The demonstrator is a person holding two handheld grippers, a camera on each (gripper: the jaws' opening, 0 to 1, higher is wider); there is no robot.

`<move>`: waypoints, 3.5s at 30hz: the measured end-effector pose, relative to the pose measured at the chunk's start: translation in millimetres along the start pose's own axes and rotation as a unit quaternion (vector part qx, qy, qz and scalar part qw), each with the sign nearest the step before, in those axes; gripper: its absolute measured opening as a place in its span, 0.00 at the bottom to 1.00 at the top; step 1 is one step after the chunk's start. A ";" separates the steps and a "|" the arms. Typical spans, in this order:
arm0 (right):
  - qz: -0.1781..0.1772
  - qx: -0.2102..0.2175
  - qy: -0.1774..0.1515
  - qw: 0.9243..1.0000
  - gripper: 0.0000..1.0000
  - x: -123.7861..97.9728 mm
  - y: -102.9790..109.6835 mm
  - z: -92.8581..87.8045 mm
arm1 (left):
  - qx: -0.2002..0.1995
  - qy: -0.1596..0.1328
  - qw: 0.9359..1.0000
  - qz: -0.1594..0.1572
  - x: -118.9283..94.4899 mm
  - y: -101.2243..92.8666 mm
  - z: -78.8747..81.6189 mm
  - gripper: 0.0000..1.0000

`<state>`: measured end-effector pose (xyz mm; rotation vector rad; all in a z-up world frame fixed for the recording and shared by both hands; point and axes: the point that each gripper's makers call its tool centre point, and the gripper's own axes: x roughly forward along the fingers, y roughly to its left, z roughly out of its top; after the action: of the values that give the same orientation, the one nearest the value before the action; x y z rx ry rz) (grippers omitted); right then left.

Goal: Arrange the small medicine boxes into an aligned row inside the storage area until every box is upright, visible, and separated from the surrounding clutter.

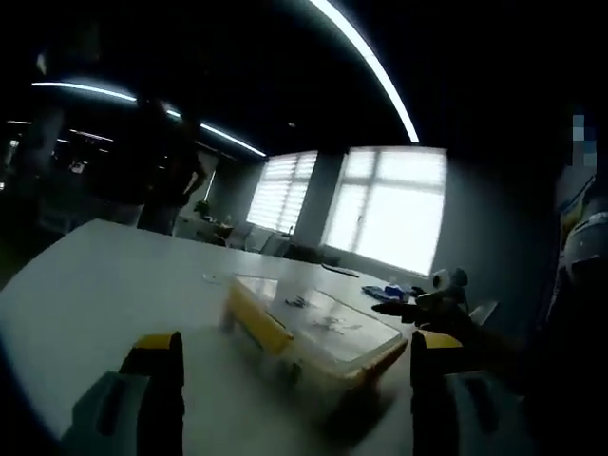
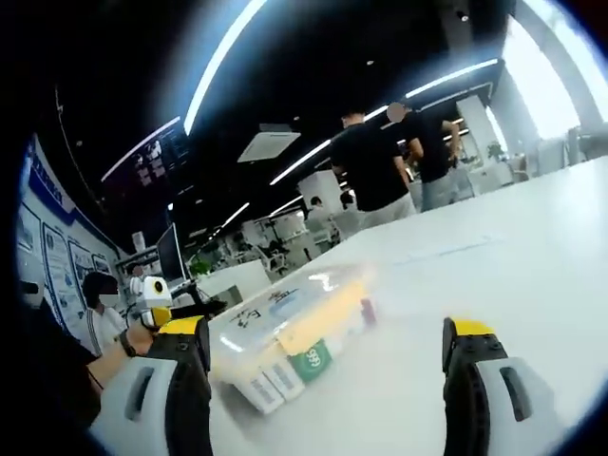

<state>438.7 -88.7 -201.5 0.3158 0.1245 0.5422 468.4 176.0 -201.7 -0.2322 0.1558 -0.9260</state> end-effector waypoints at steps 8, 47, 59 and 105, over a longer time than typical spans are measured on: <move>0.014 0.042 -0.001 0.999 1.00 -8.5 -6.8 -14.3 | 0.005 -0.001 1.000 -0.003 -0.7 0.5 4.4 0.99; 0.084 0.053 0.056 0.993 0.75 44.9 39.5 -13.7 | -0.026 0.034 0.997 -0.057 49.2 4.2 10.3 0.79; 0.085 0.022 0.103 0.991 0.54 59.6 31.3 -39.6 | -0.022 0.075 0.994 -0.074 59.5 -5.3 -25.6 0.48; 0.054 0.039 0.129 0.989 0.43 65.9 49.2 -42.2 | -0.087 0.099 0.991 0.012 51.9 -3.9 -32.5 0.32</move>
<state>462.4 -3.2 -227.4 0.3299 0.3812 0.6852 488.6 127.7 -233.7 -0.2994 0.4230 -0.9118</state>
